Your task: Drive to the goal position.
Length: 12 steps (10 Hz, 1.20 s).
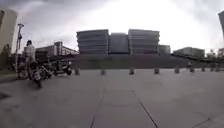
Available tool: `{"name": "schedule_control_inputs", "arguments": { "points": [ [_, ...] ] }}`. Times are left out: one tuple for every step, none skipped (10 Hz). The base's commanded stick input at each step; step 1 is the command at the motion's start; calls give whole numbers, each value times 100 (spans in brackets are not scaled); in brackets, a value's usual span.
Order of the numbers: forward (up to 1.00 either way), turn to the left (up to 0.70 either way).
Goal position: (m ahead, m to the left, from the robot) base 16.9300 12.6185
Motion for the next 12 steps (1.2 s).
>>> {"name": "schedule_control_inputs", "arguments": {
  "points": [
    [85, 0],
    [85, 0],
    [85, 0],
    [85, 0],
    [85, 0],
    [85, 0],
    [85, 0],
    [85, 6],
    [85, 20],
    [85, 33],
    [85, 11],
    [85, 0]
  ]
}}
